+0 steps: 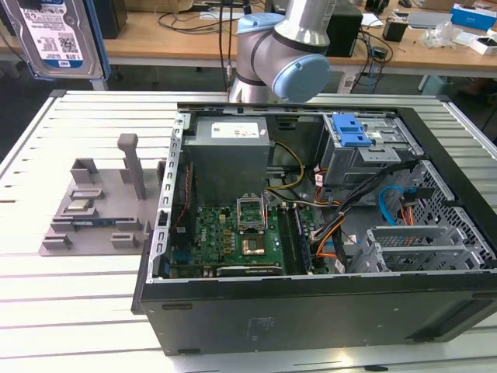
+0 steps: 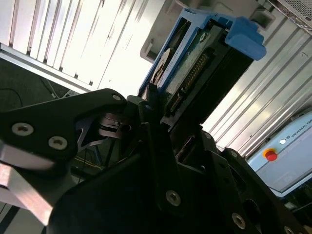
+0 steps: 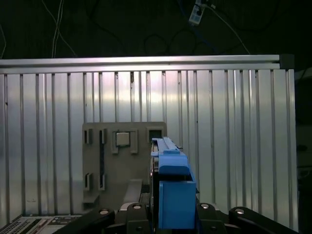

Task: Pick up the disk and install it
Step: 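Pick up the disk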

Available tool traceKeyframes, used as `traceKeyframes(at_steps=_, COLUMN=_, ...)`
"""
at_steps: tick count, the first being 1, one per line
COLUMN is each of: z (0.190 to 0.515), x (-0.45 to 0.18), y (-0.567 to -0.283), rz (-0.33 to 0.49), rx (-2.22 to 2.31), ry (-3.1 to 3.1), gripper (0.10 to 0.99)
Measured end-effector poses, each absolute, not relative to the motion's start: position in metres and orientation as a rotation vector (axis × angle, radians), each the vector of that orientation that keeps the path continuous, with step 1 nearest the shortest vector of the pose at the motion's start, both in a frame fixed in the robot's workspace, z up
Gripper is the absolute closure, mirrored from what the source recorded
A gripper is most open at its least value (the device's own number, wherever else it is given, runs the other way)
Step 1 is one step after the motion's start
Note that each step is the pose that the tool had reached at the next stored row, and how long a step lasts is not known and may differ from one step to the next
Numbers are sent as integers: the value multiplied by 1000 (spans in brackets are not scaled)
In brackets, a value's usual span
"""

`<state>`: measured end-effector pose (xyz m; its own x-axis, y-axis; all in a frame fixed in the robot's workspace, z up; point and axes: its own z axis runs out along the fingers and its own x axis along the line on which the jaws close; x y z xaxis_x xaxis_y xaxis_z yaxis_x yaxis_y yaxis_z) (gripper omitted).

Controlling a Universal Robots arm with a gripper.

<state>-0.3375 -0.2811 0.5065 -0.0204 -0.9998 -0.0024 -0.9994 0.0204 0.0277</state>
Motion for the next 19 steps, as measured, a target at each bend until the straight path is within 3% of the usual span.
traceKeyframes(at_steps=19, z=566, x=-337, y=-279, rz=-33, rx=2186, ry=-2231, gripper=722)
